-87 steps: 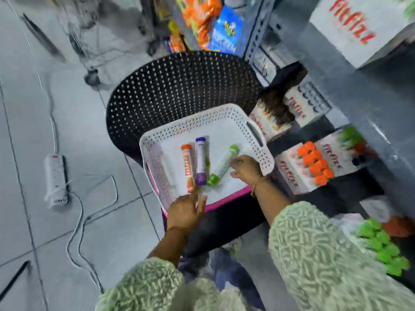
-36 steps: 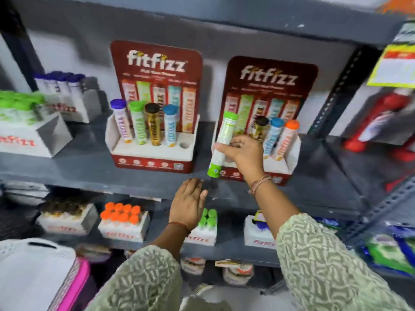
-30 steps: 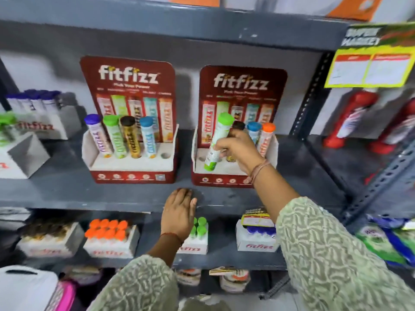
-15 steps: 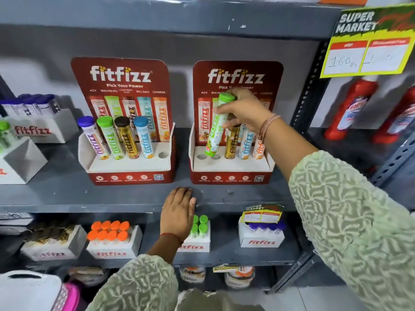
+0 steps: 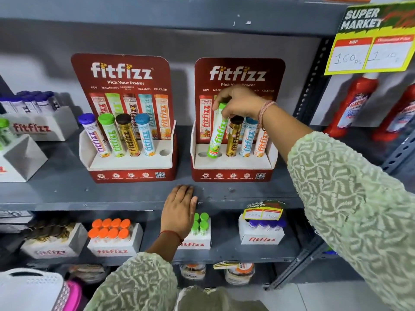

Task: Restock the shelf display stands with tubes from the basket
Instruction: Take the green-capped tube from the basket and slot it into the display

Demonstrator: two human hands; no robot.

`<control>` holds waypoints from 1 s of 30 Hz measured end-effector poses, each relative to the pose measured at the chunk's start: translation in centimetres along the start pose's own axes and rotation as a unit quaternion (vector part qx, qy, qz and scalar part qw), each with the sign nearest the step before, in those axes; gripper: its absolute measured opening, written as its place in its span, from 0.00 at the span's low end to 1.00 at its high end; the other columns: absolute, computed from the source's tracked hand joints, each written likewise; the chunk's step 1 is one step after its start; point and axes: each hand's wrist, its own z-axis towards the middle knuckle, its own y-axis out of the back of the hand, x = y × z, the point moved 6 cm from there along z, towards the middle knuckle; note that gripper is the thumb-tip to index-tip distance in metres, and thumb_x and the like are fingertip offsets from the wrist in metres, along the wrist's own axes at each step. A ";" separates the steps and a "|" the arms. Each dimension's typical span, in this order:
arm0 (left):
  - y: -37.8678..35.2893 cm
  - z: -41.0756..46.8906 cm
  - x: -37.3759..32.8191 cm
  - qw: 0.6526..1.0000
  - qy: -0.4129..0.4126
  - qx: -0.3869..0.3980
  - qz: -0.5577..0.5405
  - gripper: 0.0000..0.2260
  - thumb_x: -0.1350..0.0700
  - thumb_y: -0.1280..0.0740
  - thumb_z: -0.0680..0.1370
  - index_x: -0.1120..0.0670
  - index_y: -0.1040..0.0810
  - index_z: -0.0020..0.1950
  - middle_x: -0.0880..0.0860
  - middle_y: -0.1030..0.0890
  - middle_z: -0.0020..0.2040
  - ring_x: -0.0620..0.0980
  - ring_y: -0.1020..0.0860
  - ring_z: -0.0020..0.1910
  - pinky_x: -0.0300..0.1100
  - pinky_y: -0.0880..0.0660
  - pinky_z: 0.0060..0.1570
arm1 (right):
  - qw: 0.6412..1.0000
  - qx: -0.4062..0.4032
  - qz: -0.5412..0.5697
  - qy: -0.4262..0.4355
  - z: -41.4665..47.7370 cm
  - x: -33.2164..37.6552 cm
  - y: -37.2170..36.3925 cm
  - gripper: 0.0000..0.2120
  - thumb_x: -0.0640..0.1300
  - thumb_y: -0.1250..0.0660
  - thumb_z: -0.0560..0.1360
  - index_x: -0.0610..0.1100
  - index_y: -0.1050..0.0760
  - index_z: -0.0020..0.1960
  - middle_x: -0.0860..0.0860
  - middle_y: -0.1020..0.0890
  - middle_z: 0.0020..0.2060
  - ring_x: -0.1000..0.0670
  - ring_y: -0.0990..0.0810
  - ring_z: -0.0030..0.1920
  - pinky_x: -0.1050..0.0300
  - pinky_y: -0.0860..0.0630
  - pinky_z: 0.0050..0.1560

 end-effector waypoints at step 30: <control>-0.4 -0.2 -0.3 0.997 -0.041 0.030 0.054 0.34 0.43 0.65 0.79 0.64 0.30 0.64 0.63 0.26 0.63 0.62 0.30 0.64 0.57 0.44 0.63 | 0.993 -0.027 -0.099 0.052 -0.1 -0.4 -1.3 0.20 0.34 0.30 0.68 0.48 0.22 0.58 0.48 0.24 0.64 0.47 0.27 0.64 0.63 0.33 0.57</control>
